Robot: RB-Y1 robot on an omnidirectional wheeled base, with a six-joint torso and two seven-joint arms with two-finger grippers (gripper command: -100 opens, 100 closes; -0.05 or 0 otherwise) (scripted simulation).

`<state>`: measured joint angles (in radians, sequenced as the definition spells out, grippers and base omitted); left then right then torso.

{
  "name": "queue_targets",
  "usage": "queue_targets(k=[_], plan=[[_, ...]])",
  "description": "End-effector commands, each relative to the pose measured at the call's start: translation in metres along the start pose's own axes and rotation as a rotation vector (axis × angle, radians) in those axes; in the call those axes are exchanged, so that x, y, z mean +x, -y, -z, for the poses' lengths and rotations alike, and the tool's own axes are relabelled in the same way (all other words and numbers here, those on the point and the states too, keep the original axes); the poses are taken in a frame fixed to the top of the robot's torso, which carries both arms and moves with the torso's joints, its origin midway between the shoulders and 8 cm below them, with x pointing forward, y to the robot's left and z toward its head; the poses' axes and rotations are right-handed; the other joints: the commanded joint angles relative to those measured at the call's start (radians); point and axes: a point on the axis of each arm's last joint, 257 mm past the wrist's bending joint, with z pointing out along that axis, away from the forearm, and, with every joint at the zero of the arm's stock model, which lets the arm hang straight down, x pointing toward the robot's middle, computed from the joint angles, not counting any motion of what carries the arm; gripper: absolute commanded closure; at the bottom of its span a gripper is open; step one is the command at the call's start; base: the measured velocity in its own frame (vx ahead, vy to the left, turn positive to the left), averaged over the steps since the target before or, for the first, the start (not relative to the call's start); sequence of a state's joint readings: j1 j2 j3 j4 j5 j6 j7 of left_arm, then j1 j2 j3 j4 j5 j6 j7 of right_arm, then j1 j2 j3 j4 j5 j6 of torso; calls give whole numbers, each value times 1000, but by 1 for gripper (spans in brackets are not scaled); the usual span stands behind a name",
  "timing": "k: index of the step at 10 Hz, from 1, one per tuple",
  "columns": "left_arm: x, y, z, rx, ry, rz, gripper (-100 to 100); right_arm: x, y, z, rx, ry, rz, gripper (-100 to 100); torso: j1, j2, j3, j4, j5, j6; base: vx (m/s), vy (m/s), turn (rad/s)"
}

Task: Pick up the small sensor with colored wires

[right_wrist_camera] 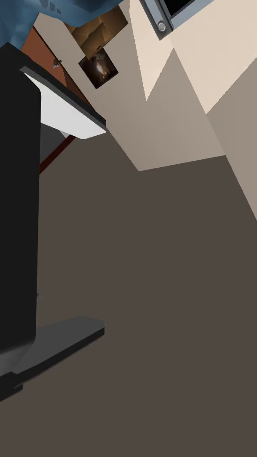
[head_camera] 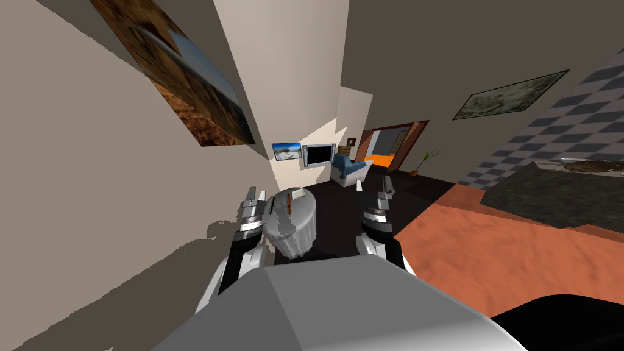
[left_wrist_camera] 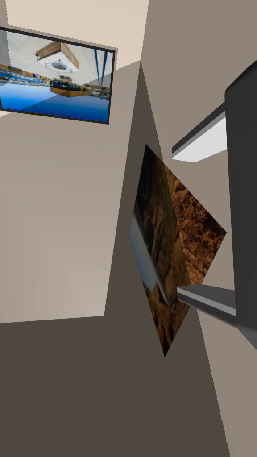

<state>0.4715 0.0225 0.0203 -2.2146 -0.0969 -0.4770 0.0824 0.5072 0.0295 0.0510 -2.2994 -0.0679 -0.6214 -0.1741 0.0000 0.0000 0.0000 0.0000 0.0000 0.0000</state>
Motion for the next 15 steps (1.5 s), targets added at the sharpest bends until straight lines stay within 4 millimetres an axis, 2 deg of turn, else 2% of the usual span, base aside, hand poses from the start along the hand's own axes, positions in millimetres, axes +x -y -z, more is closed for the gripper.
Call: queue_targets(k=[1, 4, 7, 8, 12, 13, 15], plan=[[-4, -8, 3, -11, -24, -5, -100, 0, 0, 0, 0, 0, 0, 0, 0, 0, 0, 0, 0, 0, -20, -30, -84], [-18, -27, 12, -44, -49, -2, -100, 0, 0, 0, 0, 0, 0, 0, -4, 3, 2, 1, -1, 0, -47, -61, -133], [-41, -52, 25, -93, -60, 7, -100, 0, 0, 0, 0, 0, 0, 0, -4, 5, 3, 1, -1, 0, -69, -66, -169], [-42, -57, 28, -104, -59, 7, -100, 0, 0, 0, 0, 0, 0, 0, -4, 5, 3, 1, -1, 0, -47, -36, -36], [-77, -94, 52, -192, -48, 16, -100, 0, 0, 0, 0, 0, 0, 0, -2, 3, 2, 1, -1, 0, -42, -47, -151], [-77, -94, 52, -193, -47, 16, -100, 0, 0, 0, 0, 0, 0, 0, -2, 3, 2, 1, -1, 0, -28, -29, -67], [-101, -112, 68, -242, -38, 21, -100, 0, 0, 0, 0, 0, 0, 0, -2, 2, 1, 1, -1, 0, -33, -58, -216]])
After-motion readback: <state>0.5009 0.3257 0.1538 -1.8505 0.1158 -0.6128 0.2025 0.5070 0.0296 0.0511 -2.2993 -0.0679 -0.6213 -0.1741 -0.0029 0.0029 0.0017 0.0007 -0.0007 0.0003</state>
